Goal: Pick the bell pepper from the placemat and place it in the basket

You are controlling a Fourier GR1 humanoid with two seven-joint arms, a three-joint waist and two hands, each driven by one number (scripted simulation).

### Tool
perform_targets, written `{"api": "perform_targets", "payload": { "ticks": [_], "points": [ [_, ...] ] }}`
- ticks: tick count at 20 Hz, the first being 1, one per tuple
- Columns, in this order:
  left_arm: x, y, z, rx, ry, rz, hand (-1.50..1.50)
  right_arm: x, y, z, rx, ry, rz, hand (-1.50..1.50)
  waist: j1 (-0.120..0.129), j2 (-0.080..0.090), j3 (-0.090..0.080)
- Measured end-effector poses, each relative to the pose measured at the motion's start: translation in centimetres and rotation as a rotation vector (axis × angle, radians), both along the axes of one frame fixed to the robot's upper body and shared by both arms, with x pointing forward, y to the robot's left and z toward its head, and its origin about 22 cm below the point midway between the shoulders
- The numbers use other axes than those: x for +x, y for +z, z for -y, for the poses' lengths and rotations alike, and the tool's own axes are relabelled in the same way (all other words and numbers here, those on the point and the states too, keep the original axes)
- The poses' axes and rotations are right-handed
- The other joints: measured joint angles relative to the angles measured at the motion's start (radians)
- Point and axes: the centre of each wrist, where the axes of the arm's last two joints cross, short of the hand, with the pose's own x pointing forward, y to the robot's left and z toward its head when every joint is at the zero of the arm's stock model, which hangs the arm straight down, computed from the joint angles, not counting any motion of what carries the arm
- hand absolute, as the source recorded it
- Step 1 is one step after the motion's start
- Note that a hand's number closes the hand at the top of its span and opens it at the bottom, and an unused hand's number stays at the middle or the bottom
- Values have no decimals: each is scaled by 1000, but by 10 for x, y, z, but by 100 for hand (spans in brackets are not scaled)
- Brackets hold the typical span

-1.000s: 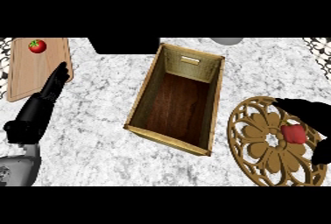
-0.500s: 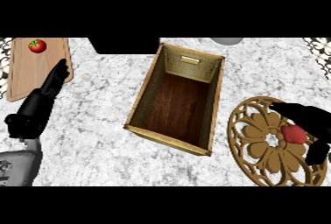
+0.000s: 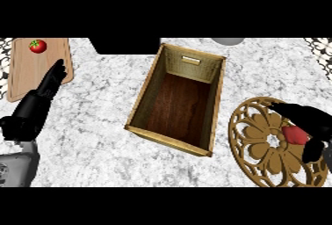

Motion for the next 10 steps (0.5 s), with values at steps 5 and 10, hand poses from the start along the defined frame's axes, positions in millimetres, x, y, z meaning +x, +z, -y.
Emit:
{"api": "perform_targets", "payload": {
  "ticks": [5,10],
  "points": [
    [5,3,2,5,-2,-2,0,6,-6,7,39,-13,-9,150,1,-3,-4],
    [-1,-2,12,-1,-7,2,0,9,-12,8,30,33,26,150,2,-7,-10]
  ]
}}
